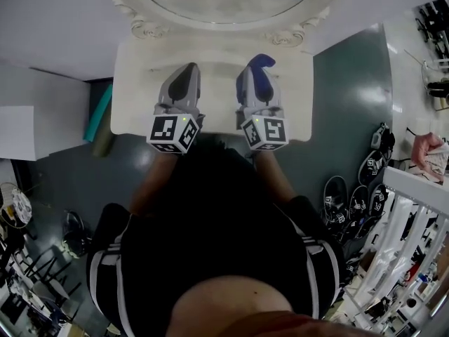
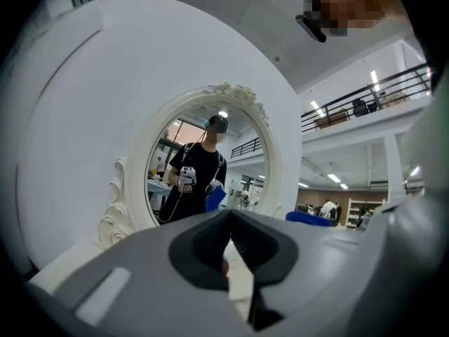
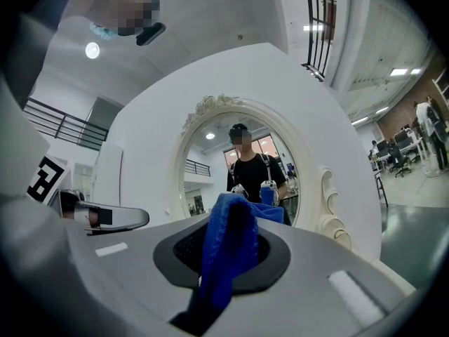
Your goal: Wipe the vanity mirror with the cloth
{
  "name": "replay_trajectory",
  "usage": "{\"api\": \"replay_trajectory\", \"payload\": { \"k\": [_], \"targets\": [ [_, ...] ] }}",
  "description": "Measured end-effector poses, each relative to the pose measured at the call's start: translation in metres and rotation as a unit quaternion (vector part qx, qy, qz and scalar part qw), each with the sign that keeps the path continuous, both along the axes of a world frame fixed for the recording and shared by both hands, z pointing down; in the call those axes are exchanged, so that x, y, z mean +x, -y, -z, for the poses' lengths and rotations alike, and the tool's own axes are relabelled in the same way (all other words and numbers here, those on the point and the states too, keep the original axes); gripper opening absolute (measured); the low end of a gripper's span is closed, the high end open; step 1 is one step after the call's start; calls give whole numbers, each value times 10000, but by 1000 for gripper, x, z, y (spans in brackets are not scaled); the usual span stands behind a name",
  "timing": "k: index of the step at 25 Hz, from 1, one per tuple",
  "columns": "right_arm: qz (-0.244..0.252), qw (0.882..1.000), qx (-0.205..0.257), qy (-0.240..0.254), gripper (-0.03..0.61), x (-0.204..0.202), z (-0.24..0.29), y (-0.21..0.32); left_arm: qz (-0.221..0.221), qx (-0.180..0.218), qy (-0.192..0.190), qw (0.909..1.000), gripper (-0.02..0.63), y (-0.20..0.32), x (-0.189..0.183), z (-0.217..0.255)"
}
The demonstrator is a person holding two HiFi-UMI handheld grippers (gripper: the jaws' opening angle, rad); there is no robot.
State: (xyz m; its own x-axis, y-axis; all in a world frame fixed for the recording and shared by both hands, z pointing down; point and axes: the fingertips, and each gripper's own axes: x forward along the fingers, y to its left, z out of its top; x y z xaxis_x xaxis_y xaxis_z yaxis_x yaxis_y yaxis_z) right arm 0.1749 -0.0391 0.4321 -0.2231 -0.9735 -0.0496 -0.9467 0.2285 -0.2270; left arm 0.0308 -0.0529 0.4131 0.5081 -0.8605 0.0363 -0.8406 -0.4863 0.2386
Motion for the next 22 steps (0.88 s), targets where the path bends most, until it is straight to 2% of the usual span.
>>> {"api": "replay_trajectory", "payload": {
  "k": [10,22],
  "targets": [
    [-118,9998,-135,-118,41,-12,-5,3,-174,137,168,9996,9,9,-7,2],
    [-117,9996,-165,-199,40,-22,-9,15,-396,56,100,9991,9,21,-3,-5]
  ]
}}
